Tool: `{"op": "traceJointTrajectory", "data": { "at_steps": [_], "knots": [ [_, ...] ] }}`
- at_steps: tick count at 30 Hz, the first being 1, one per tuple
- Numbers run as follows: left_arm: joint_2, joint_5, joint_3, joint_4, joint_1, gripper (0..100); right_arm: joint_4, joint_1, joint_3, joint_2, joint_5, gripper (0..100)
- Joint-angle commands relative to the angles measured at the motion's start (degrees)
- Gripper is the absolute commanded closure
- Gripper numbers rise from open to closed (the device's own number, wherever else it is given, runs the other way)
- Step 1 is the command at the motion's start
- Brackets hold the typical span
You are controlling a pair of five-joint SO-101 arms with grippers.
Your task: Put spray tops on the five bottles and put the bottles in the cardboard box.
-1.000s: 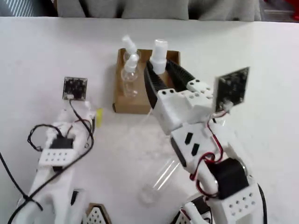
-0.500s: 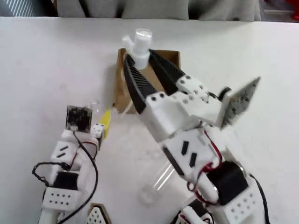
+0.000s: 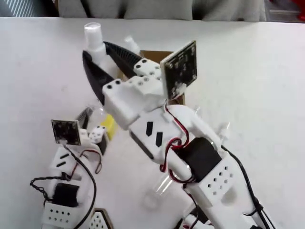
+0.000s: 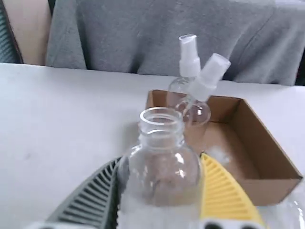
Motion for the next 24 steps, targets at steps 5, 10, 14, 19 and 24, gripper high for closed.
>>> {"op": "traceJointTrajectory", "data": {
  "at_steps": [5,10,14,19,24],
  "knots": [
    [-1.4,-3.5,-8.3,11.8,15.4,98,1.5,1.6,-2.9,-1.0,8.4,98.3],
    [-1.5,-4.0,-9.6,15.7,18.3,98,6.5,3.6,-2.7,-2.5,8.2,98.3],
    [-1.5,-4.0,-9.6,16.0,18.5,98,5.7,5.7,2.0,-3.3,8.4,98.3],
    [-1.5,-4.0,-9.6,16.1,18.3,98,1.2,8.0,9.2,-4.7,8.4,98.3],
    [-1.5,-4.0,-9.3,16.1,18.2,98,-6.7,8.9,15.1,-4.4,8.4,98.3]
  ]
}}
